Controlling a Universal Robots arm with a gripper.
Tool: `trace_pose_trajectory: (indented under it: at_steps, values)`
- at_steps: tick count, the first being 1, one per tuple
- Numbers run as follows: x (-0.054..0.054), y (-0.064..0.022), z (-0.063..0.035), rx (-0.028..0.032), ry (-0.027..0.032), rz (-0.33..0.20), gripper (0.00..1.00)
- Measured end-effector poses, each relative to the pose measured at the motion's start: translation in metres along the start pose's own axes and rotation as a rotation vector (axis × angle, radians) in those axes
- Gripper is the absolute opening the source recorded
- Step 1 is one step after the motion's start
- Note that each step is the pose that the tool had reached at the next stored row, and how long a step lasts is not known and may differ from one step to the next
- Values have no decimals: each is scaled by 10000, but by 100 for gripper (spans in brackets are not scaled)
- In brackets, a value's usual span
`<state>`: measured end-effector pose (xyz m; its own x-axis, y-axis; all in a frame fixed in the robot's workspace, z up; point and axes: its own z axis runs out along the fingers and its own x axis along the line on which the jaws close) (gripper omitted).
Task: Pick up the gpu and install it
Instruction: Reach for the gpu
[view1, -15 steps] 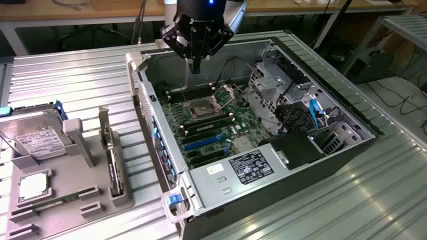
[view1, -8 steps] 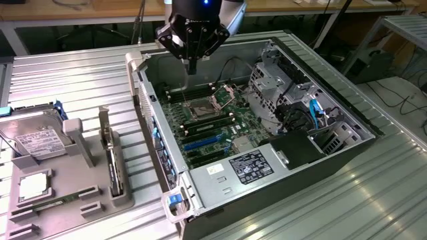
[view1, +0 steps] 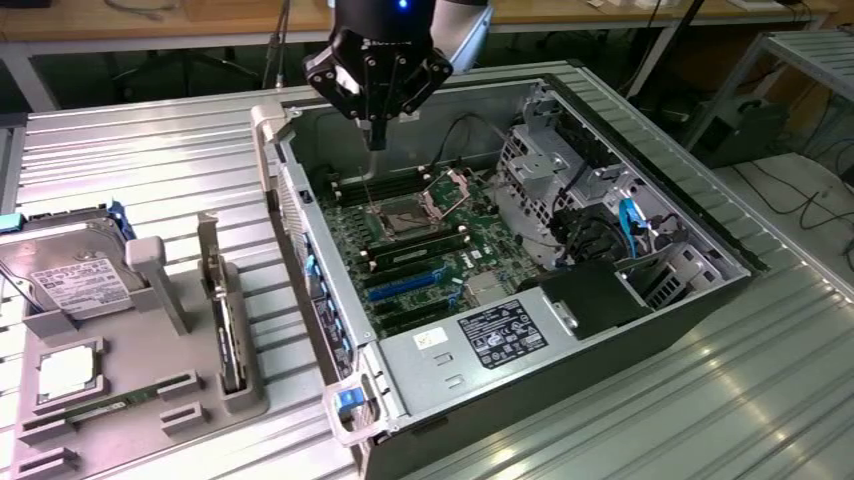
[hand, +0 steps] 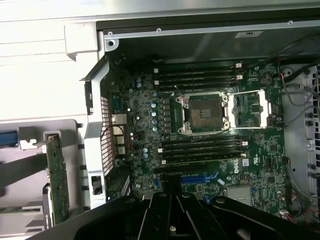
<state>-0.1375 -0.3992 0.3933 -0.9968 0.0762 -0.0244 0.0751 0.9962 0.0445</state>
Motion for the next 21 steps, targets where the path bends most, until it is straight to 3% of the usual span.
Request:
trace_pose_trajectory:
  at_steps: [21]
  values:
    - [133, -17, -4, -1, 1, 0, 11]
